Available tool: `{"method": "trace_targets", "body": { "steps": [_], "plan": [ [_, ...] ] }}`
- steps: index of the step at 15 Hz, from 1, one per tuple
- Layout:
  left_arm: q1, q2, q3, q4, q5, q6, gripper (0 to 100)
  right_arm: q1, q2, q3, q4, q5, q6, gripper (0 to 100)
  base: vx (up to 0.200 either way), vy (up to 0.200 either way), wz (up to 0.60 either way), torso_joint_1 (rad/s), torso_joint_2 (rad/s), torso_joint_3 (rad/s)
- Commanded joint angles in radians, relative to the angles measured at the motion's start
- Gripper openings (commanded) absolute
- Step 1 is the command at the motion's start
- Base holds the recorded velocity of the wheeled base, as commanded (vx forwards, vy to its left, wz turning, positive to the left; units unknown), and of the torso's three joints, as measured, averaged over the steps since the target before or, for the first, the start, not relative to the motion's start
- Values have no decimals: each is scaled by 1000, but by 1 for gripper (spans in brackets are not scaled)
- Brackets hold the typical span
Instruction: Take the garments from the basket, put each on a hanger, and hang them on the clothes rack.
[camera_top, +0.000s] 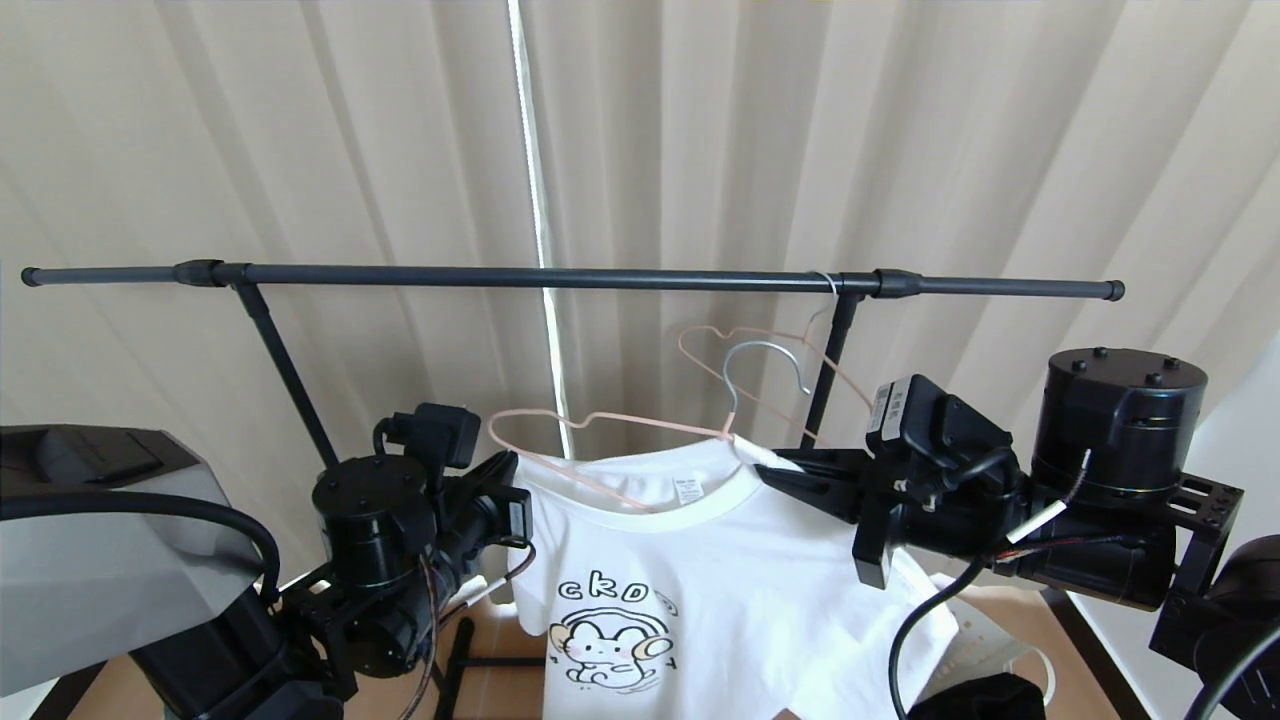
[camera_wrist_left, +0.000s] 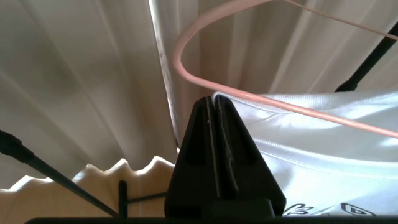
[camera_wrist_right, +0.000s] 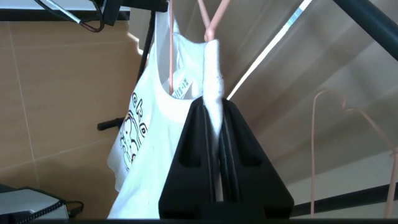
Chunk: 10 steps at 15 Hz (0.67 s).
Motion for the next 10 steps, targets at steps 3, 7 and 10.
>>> {"method": "trace_targets", "body": {
  "steps": [3,7,10],
  "plan": [
    [25,0,-8,1,-5,-1,0,-6,1,0,0,-1,-1,0,0,0,0,0,0,0],
    [53,1,-25,4,-5,-1,0,-7,1,2,0,-1,-2,0,0,0,0,0,0,0],
    [68,-2,-31,4,-6,1,0,-29,-2,3,0,-1,-33,0,0,0,0,0,0,0]
  ]
}}
